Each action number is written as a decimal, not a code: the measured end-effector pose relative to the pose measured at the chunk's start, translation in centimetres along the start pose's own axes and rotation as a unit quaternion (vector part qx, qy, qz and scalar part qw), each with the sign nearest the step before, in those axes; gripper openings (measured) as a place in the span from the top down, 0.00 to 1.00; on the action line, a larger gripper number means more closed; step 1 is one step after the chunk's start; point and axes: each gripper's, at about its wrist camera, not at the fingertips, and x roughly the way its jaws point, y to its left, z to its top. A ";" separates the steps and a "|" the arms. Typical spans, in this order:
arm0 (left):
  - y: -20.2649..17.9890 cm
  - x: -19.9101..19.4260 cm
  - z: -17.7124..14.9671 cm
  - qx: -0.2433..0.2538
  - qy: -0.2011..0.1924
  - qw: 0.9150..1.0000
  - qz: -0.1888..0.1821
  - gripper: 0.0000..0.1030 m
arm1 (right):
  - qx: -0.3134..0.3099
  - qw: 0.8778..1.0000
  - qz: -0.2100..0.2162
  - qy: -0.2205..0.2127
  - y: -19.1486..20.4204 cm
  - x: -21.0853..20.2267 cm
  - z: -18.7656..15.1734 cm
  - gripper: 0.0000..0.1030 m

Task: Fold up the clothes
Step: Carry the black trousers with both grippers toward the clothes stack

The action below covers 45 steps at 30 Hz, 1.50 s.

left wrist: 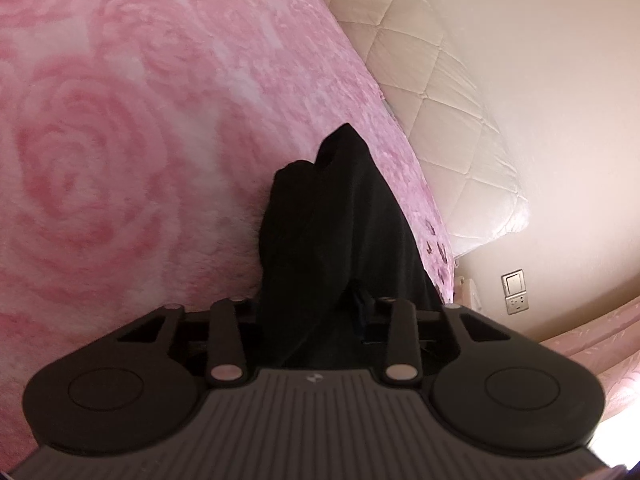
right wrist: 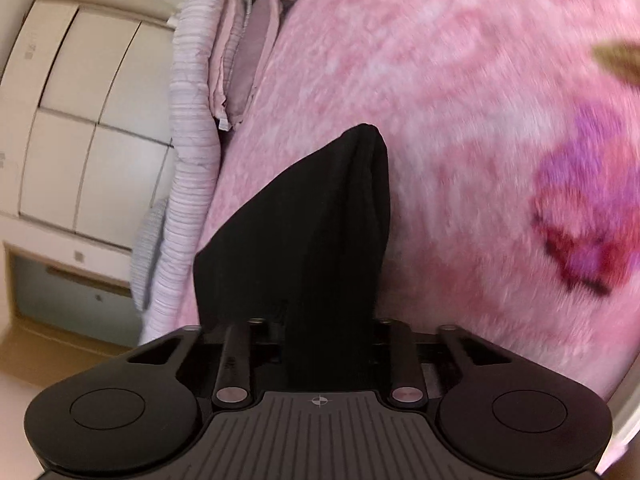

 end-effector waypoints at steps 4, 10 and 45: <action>-0.9 -2.2 -0.7 0.004 -0.019 1.000 -0.011 0.84 | 0.012 1.000 0.009 -0.007 0.9 -0.9 -0.6 0.80; -1.9 -8.5 -3.1 -0.004 -0.067 0.998 -0.016 0.84 | 0.015 0.998 0.067 0.009 4.8 -2.4 -3.1 0.81; -2.3 -66.1 -15.7 -0.126 -0.405 0.903 0.071 0.85 | -0.094 0.929 0.198 0.298 46.9 12.9 -30.0 0.81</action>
